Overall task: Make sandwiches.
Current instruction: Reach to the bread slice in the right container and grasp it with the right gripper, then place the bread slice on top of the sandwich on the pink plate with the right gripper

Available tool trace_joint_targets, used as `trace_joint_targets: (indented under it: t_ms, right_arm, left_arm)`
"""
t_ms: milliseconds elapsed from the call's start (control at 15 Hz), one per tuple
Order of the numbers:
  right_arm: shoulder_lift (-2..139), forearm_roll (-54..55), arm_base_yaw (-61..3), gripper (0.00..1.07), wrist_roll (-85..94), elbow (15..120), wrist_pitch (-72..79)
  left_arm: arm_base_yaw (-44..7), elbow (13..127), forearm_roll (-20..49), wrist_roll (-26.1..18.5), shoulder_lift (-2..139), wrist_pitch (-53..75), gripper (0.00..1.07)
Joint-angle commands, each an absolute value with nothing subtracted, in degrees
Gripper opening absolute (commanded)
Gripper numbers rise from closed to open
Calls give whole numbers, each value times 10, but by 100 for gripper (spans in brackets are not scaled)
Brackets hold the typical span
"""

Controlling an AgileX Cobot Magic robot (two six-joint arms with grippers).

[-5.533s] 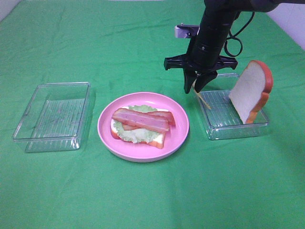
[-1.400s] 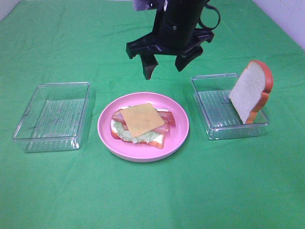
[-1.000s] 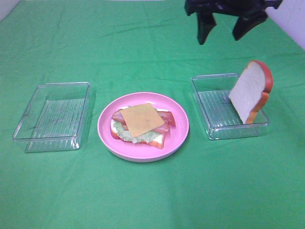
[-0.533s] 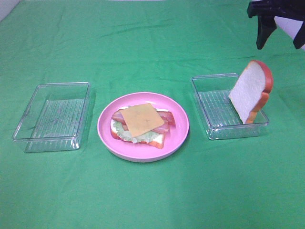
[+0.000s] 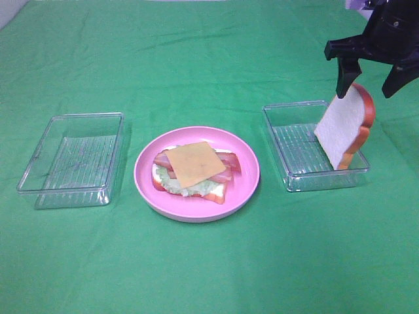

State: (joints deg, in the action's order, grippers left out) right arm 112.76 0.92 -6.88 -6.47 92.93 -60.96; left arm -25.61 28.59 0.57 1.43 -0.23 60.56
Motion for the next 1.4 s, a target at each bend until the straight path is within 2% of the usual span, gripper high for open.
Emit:
trace_joint_targets:
  t_ms: [67,267,467,733,1133,1400]
  right_arm:
    - [1148,0,-69,71,-51,926,-592]
    - [1169,0,-69,66,-36,926,-590]
    - [1169,-3,-69,40,-36,926,-588]
    - [1169,0,-69,0,-36,926,-592]
    - [1095,16,-69,0,-38,928,-594]
    - [1025,101,-69,0,-6,921,-609]
  left_arm:
    - [-255,285,4,14,-15,599,78]
    - [-255,285,4,14,-15,599,78]
    - [-255,285,4,14,-15,599,78]
    - [-255,285,4,14,-15,599,78]
    - [-255,285,4,14,-15,599,78]
    - [-255,285,4,14,-15,599,78]
